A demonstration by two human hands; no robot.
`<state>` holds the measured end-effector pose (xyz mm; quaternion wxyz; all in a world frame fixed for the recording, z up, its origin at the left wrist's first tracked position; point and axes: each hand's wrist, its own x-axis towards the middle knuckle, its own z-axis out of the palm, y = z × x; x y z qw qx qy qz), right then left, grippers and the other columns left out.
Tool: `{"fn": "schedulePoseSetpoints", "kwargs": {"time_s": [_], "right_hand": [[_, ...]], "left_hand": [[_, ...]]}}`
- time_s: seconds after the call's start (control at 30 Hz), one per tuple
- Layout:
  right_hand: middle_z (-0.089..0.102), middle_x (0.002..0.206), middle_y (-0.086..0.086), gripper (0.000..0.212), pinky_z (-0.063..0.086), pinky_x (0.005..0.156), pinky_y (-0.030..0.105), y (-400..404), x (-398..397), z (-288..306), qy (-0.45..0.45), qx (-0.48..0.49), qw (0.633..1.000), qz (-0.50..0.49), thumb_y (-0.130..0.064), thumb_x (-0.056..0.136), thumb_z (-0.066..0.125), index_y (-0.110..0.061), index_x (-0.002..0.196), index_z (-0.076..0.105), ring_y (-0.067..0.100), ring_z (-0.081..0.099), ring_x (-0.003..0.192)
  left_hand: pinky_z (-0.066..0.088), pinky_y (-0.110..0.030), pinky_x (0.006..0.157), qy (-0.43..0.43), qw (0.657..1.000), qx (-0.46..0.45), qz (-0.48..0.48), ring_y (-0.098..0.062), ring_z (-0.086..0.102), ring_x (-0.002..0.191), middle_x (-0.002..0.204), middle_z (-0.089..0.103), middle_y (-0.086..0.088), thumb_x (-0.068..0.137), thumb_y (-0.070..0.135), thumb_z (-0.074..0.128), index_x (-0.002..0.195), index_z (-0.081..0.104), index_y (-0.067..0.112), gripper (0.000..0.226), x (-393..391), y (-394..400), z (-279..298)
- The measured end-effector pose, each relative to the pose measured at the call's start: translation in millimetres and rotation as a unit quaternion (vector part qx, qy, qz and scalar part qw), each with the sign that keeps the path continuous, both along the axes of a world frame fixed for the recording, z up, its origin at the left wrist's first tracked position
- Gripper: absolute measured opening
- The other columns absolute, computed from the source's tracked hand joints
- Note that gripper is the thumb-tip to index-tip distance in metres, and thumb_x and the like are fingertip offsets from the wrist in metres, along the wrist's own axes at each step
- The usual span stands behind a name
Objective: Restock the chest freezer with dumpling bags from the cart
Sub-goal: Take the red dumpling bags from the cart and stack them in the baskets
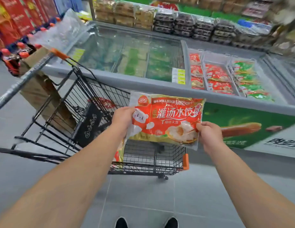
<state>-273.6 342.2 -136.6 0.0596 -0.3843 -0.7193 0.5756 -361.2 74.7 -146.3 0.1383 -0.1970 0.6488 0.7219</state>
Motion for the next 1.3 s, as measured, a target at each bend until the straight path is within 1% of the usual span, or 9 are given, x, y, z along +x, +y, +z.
{"fn": "schedulePoseSetpoints", "kwargs": {"time_s": [0.13, 0.23, 0.33, 0.47, 0.67, 0.83, 1.03, 1.17, 1.3], "right_hand": [[0.073, 0.094, 0.010, 0.009, 0.056, 0.090, 0.052, 60, 17, 10, 0.007, -0.013, 1.000, -0.022, -0.010, 0.095, 0.062, -0.009, 0.088, 0.067, 0.031, 0.070, 0.094], [0.073, 0.098, 0.011, 0.008, 0.055, 0.092, 0.052, 115, 30, 9, 0.020, -0.041, 0.998, -0.047, -0.008, 0.095, 0.061, -0.009, 0.090, 0.067, 0.030, 0.070, 0.095], [0.074, 0.100, 0.011, 0.006, 0.055, 0.093, 0.050, 175, 41, 2, 0.022, -0.077, 0.994, -0.073, -0.006, 0.093, 0.062, -0.010, 0.092, 0.067, 0.030, 0.071, 0.095], [0.074, 0.100, 0.010, 0.005, 0.056, 0.091, 0.051, 264, 51, 2, 0.023, -0.096, 0.993, -0.062, -0.006, 0.093, 0.063, -0.009, 0.094, 0.067, 0.029, 0.072, 0.094], [0.072, 0.099, 0.010, 0.007, 0.056, 0.091, 0.050, 359, 48, 9, 0.018, -0.095, 0.994, -0.050, -0.006, 0.095, 0.061, -0.010, 0.090, 0.063, 0.028, 0.070, 0.094], [0.074, 0.094, 0.014, 0.005, 0.056, 0.091, 0.054, 407, 17, -2, 0.003, -0.106, 0.993, -0.047, -0.002, 0.087, 0.067, -0.007, 0.085, 0.067, 0.032, 0.071, 0.092], [0.073, 0.095, 0.015, 0.004, 0.057, 0.090, 0.052, 430, -33, -13, -0.027, -0.128, 0.991, -0.038, 0.001, 0.087, 0.066, -0.003, 0.087, 0.067, 0.033, 0.071, 0.094], [0.074, 0.092, 0.015, 0.007, 0.057, 0.088, 0.053, 449, -92, -24, -0.055, -0.123, 0.990, -0.030, -0.001, 0.086, 0.067, 0.000, 0.093, 0.069, 0.031, 0.071, 0.089], [0.074, 0.092, 0.014, 0.004, 0.057, 0.089, 0.052, 462, -166, -25, -0.057, -0.104, 0.993, -0.015, 0.000, 0.085, 0.068, -0.004, 0.085, 0.068, 0.032, 0.070, 0.090]], "left_hand": [[0.059, -0.056, 0.081, -0.006, 0.999, -0.009, -0.036, -0.032, 0.075, 0.083, 0.081, 0.077, -0.011, 0.077, 0.013, 0.072, 0.077, 0.075, 0.010, 0.004, 8, 59, 15], [0.063, -0.046, 0.071, 0.006, 0.998, -0.020, -0.066, -0.025, 0.075, 0.071, 0.074, 0.076, -0.008, 0.087, 0.012, 0.067, 0.089, 0.071, 0.007, 0.007, 18, 119, 30], [0.059, -0.030, 0.052, 0.019, 0.996, -0.034, -0.079, -0.016, 0.072, 0.055, 0.062, 0.073, -0.003, 0.090, 0.010, 0.065, 0.082, 0.070, 0.007, 0.010, 23, 181, 35], [0.061, -0.053, 0.073, 0.025, 0.995, -0.041, -0.084, -0.031, 0.075, 0.077, 0.079, 0.076, -0.014, 0.086, 0.011, 0.064, 0.087, 0.073, 0.003, 0.011, 36, 270, 37], [0.061, -0.052, 0.078, 0.021, 0.993, -0.090, -0.080, -0.029, 0.075, 0.078, 0.081, 0.077, -0.010, 0.091, 0.021, 0.065, 0.085, 0.072, 0.012, 0.013, 33, 364, 34], [0.060, -0.049, 0.083, 0.009, 0.992, -0.110, -0.054, -0.028, 0.073, 0.083, 0.084, 0.074, -0.009, 0.094, 0.028, 0.067, 0.078, 0.065, 0.016, 0.021, 8, 408, 25], [0.059, -0.048, 0.085, -0.038, 0.989, -0.141, -0.029, -0.030, 0.073, 0.084, 0.084, 0.076, -0.010, 0.081, 0.033, 0.078, 0.072, 0.070, 0.014, 0.022, -50, 439, -9], [0.062, -0.047, 0.076, -0.067, 0.988, -0.139, -0.024, -0.030, 0.074, 0.078, 0.083, 0.076, -0.010, 0.066, 0.039, 0.082, 0.089, 0.074, 0.004, 0.043, -115, 458, -52], [0.057, -0.041, 0.075, -0.067, 0.982, -0.176, -0.030, -0.033, 0.071, 0.089, 0.094, 0.073, -0.015, 0.081, 0.035, 0.075, 0.100, 0.071, 0.001, 0.040, -174, 476, -49]]}}
